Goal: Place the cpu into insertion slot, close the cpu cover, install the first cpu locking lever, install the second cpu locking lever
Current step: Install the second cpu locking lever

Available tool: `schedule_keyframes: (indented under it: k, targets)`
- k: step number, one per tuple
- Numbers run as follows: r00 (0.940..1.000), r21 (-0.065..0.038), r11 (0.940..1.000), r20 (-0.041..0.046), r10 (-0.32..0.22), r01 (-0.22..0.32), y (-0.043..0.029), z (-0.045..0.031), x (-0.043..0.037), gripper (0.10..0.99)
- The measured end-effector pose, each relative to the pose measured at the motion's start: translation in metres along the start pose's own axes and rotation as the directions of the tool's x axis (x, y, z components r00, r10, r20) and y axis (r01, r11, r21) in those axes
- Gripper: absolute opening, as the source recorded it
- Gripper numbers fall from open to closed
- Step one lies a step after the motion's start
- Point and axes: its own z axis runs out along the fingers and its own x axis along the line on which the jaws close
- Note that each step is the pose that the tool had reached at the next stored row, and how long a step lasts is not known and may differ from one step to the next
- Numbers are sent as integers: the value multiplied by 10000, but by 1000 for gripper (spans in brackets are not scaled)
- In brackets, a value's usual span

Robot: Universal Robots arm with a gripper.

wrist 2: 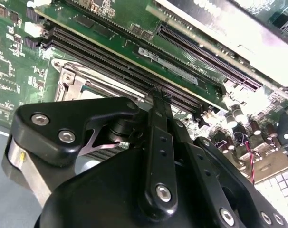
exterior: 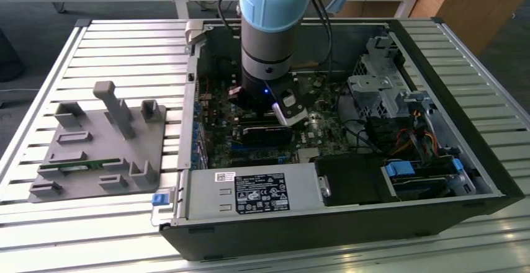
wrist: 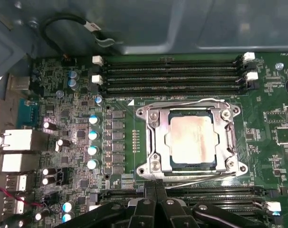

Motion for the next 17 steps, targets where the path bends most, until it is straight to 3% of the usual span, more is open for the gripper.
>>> schedule_keyframes:
  k: [3,6,11,17]
  targets:
    - [10000,-308,9995,-16,0,0,-37,-6,-1,106]
    - [10000,-477,9989,-24,1,-2,-82,-8,2,106]
    - [10000,-634,9980,-32,1,-4,-100,11,16,106]
    - [10000,-709,9975,-36,1,-4,-109,40,42,106]
